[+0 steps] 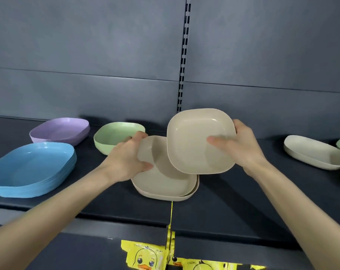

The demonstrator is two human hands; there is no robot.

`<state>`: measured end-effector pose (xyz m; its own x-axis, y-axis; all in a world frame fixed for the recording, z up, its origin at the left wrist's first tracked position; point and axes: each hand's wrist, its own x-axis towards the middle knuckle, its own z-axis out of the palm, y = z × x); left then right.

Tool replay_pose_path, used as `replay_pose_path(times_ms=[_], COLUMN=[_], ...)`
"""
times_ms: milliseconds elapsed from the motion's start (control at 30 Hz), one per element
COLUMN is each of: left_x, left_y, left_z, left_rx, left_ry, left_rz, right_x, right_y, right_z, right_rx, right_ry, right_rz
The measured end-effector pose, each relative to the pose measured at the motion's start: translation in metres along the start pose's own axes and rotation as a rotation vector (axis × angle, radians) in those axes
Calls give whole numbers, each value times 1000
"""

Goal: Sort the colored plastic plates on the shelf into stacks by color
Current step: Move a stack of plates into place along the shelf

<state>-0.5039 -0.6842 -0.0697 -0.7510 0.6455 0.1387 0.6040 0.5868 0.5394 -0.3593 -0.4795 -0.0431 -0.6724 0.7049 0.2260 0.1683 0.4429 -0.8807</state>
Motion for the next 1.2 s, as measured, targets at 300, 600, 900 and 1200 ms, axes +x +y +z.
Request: replay_pose_path(times_ms=[300,600,900,1200], left_x=[0,-24,-37,-41], left_y=[-16,-23,-26,-39], left_z=[-5,10,4,11], left_rx=[-302,-593,-429,-360], left_ry=[-106,-124,-74,-42], left_rz=[192,269,344,278], right_x=[-18,-45,-56,-74], right_y=[-1,-6,6,28], right_z=[16,56,53,50], right_rx=[3,13,-16,15], right_ry=[97,35,-8,-269], right_rz=[67,-3,-98,-124])
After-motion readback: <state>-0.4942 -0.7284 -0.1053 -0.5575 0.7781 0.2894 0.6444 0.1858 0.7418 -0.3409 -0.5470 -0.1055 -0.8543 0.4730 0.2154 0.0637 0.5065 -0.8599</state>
